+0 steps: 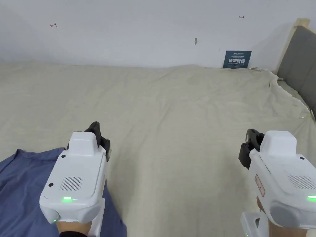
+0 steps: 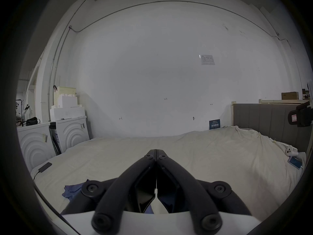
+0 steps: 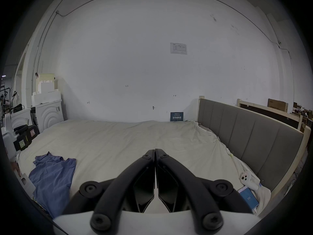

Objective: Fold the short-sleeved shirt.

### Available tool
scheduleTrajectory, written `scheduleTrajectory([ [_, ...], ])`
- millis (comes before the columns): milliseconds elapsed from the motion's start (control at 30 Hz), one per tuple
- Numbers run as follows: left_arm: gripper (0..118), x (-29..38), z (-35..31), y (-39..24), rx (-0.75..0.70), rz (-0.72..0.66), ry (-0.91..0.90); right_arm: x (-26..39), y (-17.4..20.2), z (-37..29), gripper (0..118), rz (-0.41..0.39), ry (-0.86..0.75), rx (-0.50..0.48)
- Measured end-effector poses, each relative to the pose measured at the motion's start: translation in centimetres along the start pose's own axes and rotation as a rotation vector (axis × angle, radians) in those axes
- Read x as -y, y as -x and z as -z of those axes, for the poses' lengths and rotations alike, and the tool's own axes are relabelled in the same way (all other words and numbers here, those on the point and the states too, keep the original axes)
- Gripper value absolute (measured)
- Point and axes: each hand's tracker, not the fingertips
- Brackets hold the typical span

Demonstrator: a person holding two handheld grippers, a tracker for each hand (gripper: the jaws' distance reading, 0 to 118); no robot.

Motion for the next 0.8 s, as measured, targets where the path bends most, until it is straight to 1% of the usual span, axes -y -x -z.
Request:
scheduleTrajectory([
  [300, 0, 0.0, 0.0, 0.3, -0.011, -0.005, -0.002, -0.4, 0.4, -0.1, 0, -0.006, -0.005, -0.005],
  [400, 0, -0.1, -0.2, 0.9, -0.024, -0.005, -0.002, -0.7, 1.3, -0.1, 0, -0.014, -0.011, -0.012],
  [500, 0, -0.2, -0.5, 2.3, -0.054, -0.032, -0.006, -0.9, 2.3, 0.5, 0, -0.029, -0.022, -0.040],
  [567, 0, -0.1, -0.8, 3.6, -0.086, -0.033, -0.008, -1.1, 3.5, 1.0, 0, -0.036, -0.028, -0.069],
  [800, 0, 0.1, -2.7, 9.9, -0.228, -0.013, 0.009, -2.0, 9.8, 2.8, 0, -0.041, -0.047, -0.213],
])
